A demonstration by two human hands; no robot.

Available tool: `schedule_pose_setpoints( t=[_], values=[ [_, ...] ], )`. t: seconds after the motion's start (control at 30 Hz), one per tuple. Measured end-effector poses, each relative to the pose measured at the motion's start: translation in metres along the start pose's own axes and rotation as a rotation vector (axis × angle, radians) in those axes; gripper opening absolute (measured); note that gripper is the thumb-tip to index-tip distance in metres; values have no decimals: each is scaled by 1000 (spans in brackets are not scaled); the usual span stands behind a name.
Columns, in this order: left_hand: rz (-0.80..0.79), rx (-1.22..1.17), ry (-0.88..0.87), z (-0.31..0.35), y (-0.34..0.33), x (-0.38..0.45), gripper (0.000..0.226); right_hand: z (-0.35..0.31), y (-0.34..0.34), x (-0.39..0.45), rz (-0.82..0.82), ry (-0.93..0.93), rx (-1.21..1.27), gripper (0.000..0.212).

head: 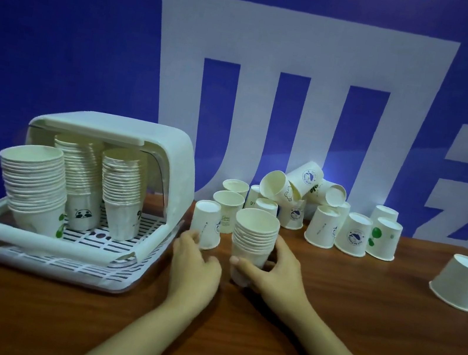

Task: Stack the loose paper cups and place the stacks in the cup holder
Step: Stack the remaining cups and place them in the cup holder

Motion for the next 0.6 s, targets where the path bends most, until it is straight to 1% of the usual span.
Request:
schedule_pose_setpoints(
  t=[0.03, 0.07, 0.13, 0.2, 0.3, 0.33, 0.37, 0.47, 0.53, 0.6],
  values=[
    [71, 13, 25, -1, 0, 5, 64, 0, 6, -3, 32, -20, -3, 63],
    [115, 38, 42, -1, -3, 10, 69, -1, 11, -6, 67, -47, 1, 63],
    [133, 118, 83, 5, -13, 20, 83, -3, 19, -15, 131, -95, 9, 62],
    [129, 202, 133, 14, -23, 29, 86, -4, 27, -27, 176, -119, 33, 59],
    [180, 260, 172, 20, -33, 39, 96, -3, 36, -48, 238, -135, 77, 52],
    [208, 278, 153, 19, -35, 39, 94, -2, 38, -52, 254, -137, 88, 51],
    [238, 283, 119, 18, -36, 38, 88, -1, 39, -54, 256, -140, 93, 51],
    [300, 187, 38, 16, -33, 32, 61, -4, 38, -51, 226, -153, 103, 50],
    [283, 105, -13, 19, -29, 31, 54, -5, 39, -47, 218, -164, 106, 49],
    [204, -3, -59, 24, -26, 31, 52, -5, 40, -46, 231, -164, 119, 49]
  ],
)
Point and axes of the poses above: each hand's wrist, its own x-axis towards the middle knuckle, its own y-axis out of the back of the hand, z = x × y, the point moved 2 cm from there along x, towards the middle knuckle, and after that the axes turned 1 degree about -y, right-handed, at the moved point
